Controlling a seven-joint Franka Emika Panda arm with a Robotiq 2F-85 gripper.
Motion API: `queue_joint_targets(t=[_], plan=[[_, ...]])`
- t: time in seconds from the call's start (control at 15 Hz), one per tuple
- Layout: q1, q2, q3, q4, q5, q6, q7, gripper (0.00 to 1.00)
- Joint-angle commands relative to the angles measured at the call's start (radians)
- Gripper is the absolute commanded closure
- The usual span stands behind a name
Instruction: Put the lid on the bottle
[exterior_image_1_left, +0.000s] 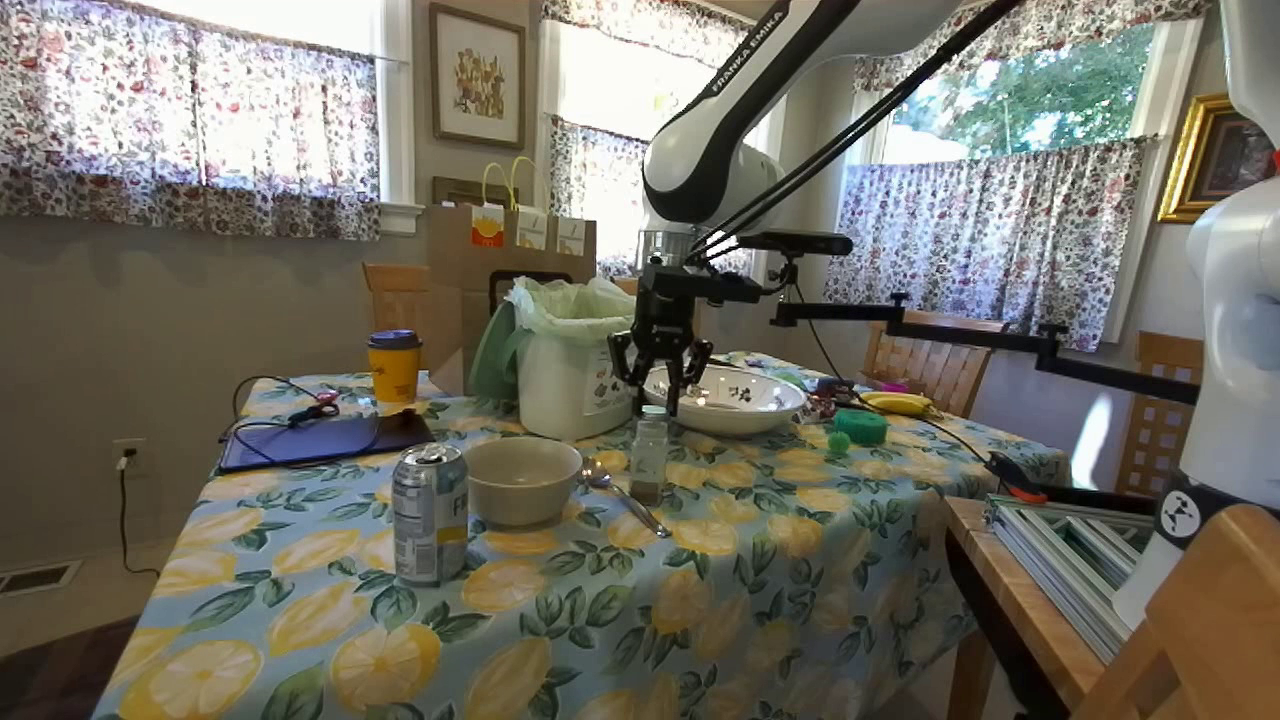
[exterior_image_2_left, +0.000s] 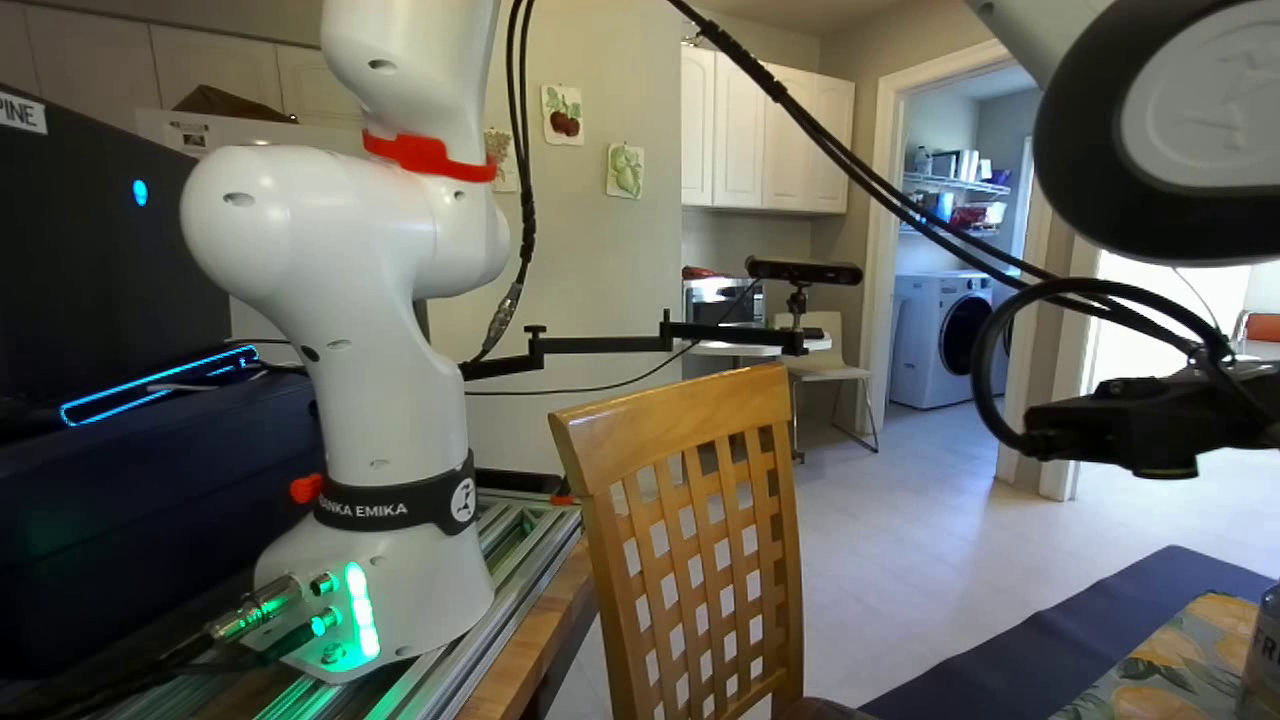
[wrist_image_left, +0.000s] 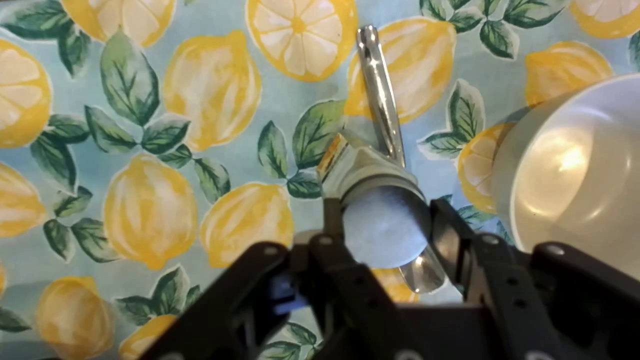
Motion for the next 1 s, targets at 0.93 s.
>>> queue_joint_targets(t=[0.93], plan=[[-0.001,-0.005,0.001,-0.033,0.001,0.029,-0.018,0.78]])
